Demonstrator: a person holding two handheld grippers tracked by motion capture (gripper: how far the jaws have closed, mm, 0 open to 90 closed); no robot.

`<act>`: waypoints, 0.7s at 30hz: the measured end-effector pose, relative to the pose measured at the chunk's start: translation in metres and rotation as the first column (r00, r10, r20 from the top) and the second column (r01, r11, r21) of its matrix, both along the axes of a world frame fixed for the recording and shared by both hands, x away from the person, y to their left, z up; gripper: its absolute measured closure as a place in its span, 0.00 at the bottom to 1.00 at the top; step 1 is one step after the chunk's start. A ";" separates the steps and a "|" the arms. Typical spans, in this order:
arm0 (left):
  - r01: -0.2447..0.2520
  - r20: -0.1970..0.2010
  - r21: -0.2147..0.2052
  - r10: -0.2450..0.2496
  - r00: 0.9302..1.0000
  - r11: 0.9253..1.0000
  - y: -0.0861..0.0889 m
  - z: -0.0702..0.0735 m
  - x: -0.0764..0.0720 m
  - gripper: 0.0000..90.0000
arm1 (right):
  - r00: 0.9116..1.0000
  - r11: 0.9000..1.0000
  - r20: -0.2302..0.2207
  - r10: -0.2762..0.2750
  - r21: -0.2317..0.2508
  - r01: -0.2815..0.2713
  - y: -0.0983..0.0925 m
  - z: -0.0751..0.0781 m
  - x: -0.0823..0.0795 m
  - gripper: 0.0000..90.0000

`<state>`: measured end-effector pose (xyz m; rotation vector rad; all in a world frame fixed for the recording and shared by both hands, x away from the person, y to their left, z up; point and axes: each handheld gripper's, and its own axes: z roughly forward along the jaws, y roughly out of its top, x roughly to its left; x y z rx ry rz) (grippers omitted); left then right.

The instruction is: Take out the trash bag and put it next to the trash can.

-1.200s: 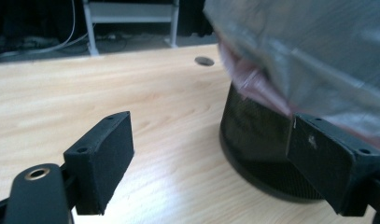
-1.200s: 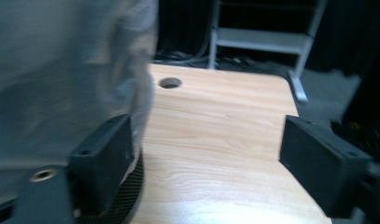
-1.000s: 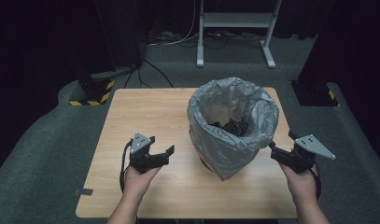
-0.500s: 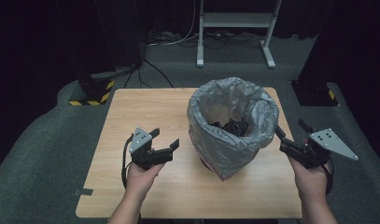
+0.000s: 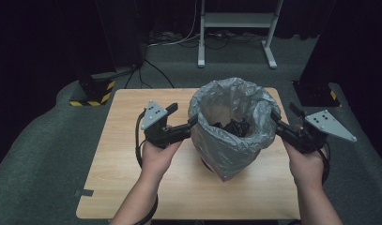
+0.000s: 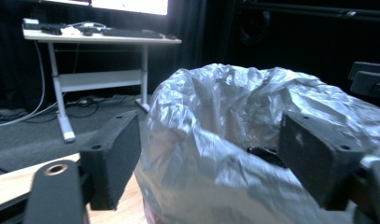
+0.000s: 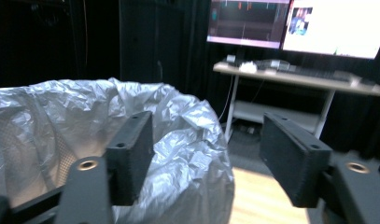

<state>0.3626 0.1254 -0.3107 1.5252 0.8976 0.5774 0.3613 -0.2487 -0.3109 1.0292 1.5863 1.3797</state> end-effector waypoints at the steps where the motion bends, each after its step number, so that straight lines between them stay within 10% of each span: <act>1: 0.003 -0.013 -0.006 -0.003 1.000 1.000 -0.003 0.000 0.003 0.27 | 1.000 1.000 -0.026 -0.004 0.005 0.004 0.002 0.000 0.003 0.46; 13: -0.051 -0.098 -0.014 0.049 0.994 0.999 -0.019 -0.007 0.023 0.57 | 0.987 0.998 -0.157 -0.024 0.046 0.032 0.009 -0.006 0.012 0.67; 21: -0.080 -0.085 -0.045 0.076 0.993 0.996 -0.021 -0.009 0.022 0.78 | 0.989 0.997 -0.127 -0.079 0.003 0.080 0.015 -0.003 0.008 0.86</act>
